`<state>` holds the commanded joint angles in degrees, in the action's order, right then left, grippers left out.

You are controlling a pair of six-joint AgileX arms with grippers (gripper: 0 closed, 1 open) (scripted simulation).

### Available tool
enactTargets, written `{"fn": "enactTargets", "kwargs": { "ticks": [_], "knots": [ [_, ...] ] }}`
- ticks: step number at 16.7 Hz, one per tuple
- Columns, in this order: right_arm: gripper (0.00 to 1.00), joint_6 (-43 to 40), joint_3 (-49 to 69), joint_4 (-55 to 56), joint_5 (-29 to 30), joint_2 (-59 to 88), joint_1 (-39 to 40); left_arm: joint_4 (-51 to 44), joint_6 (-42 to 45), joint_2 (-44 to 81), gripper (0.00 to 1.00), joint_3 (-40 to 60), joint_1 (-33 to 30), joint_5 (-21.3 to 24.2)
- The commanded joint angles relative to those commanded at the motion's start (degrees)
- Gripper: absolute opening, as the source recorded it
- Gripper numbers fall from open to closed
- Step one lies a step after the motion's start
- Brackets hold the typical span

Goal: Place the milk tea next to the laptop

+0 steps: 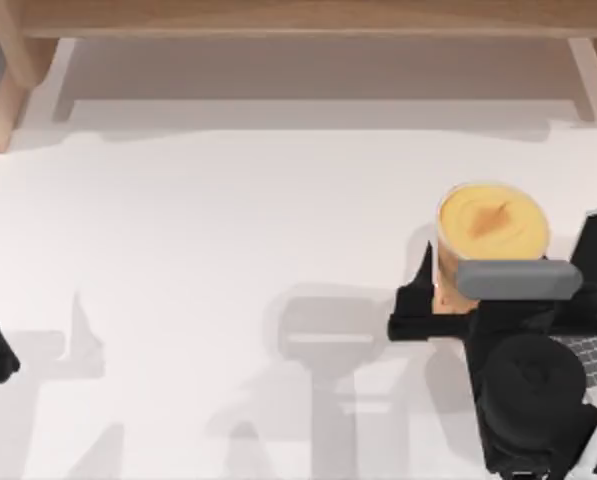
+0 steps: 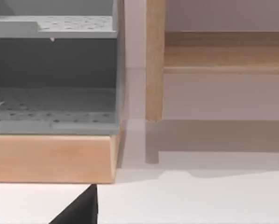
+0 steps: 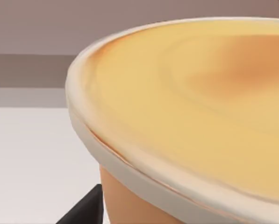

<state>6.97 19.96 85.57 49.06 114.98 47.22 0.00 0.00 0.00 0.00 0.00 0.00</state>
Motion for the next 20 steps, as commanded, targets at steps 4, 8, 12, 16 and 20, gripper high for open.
{"fn": "enactTargets", "kwargs": {
  "ticks": [4, 8, 12, 16, 20],
  "knots": [
    [0.55, 0.0, 0.0, 0.0, 0.0, 0.0, 0.0, 0.0, 0.0, 0.0, 1.00, 0.0, 0.0, 0.0],
    [0.25, 0.0, 0.0, 0.0, 0.0, 0.0, 0.0, 0.0, 0.0, 0.0, 1.00, 0.0, 0.0, 0.0],
    [0.00, 0.0, 0.0, 0.0, 0.0, 0.0, 0.0, 0.0, 0.0, 0.0, 1.00, 0.0, 0.0, 0.0],
    [0.00, 0.0, 0.0, 0.0, 0.0, 0.0, 0.0, 0.0, 0.0, 0.0, 1.00, 0.0, 0.0, 0.0],
    [0.00, 0.1, -0.1, 0.0, 0.0, 0.0, 0.1, 0.0, 0.0, 0.0, 1.00, 0.0, 0.0, 0.0]
  ]
}}
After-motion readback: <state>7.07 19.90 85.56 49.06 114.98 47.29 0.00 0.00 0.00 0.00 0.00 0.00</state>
